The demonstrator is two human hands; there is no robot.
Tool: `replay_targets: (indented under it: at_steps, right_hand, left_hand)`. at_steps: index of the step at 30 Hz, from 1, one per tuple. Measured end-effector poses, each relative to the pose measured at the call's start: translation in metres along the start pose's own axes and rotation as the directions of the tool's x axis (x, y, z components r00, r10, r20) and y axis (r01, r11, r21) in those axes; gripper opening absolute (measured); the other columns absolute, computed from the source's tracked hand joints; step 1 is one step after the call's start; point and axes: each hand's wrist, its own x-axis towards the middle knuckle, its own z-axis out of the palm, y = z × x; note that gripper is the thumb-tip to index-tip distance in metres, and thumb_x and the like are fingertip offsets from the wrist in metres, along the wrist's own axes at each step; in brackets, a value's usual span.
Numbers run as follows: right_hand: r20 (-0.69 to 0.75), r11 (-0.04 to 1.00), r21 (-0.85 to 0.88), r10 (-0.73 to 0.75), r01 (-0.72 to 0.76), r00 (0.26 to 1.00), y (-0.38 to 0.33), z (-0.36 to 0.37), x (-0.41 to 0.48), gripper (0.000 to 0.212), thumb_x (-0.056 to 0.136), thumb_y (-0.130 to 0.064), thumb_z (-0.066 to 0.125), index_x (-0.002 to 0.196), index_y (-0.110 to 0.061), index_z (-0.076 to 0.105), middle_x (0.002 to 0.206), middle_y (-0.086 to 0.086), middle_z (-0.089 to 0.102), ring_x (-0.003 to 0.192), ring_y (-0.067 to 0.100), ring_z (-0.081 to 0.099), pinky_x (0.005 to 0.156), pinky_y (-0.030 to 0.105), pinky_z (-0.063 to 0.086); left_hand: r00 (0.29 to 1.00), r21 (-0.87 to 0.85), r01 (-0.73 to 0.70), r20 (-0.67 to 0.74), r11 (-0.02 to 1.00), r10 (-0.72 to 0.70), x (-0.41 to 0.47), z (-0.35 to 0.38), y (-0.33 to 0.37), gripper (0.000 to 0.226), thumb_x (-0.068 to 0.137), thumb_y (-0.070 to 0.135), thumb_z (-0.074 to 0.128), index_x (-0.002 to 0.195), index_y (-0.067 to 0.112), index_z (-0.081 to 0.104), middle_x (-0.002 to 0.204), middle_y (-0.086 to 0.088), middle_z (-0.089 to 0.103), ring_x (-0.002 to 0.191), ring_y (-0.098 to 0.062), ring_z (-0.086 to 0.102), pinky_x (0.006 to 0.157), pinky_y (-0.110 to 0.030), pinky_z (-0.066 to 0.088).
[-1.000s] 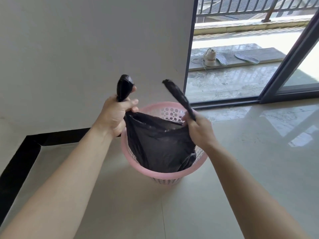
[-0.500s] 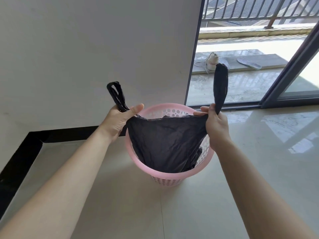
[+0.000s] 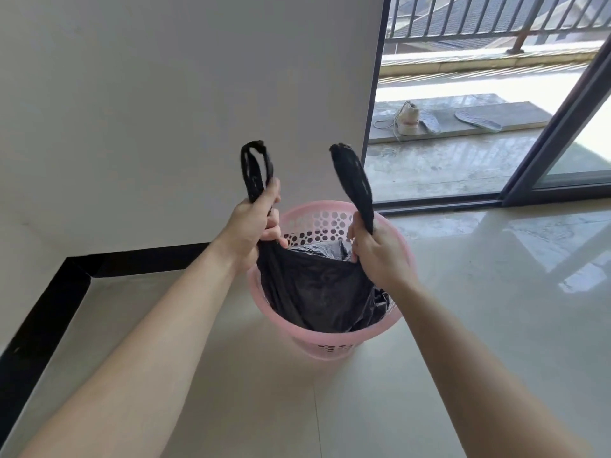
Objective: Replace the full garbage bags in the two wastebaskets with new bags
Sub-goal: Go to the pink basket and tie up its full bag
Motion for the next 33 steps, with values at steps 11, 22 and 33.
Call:
replay_targets:
  at_steps: [11, 22, 33]
  right_hand:
    - [0.413, 0.834, -0.389, -0.222, 0.392, 0.883, -0.006, 0.015, -0.008, 0.026, 0.103, -0.031, 0.042, 0.087, -0.012, 0.049, 0.073, 0.003, 0.059, 0.066, 0.022, 0.055, 0.067, 0.043, 0.048]
    - [0.308, 0.773, -0.458, -0.325, 0.439, 0.894, 0.011, 0.008, -0.003, 0.026, 0.101, -0.027, 0.053, 0.086, -0.006, 0.054, 0.073, -0.001, 0.052, 0.065, 0.021, 0.048, 0.056, 0.03, 0.031]
    - [0.454, 0.972, -0.209, 0.003, 0.103, 0.891, -0.007, 0.001, -0.013, 0.067, 0.093, -0.069, 0.027, 0.096, -0.009, 0.055, 0.085, 0.007, 0.058, 0.077, 0.022, 0.055, 0.074, 0.035, 0.045]
  left_hand:
    - [0.925, 0.379, 0.019, 0.344, 0.925, -0.16, -0.019, -0.007, -0.001, 0.042, 0.094, 0.037, 0.062, 0.069, 0.023, 0.031, 0.063, 0.003, 0.015, 0.055, -0.015, 0.015, 0.057, -0.029, 0.026]
    - [0.905, 0.312, -0.017, 0.409, 0.95, -0.118, -0.022, -0.017, 0.0, 0.031, 0.09, 0.017, 0.068, 0.075, 0.017, 0.041, 0.07, -0.004, 0.01, 0.057, -0.019, 0.012, 0.058, -0.031, 0.026]
    - [0.931, 0.242, 0.078, 0.329, 0.967, -0.158, -0.024, -0.011, -0.004, 0.052, 0.097, 0.05, 0.047, 0.118, 0.007, 0.067, 0.061, -0.001, 0.011, 0.053, -0.017, 0.013, 0.059, -0.03, 0.031]
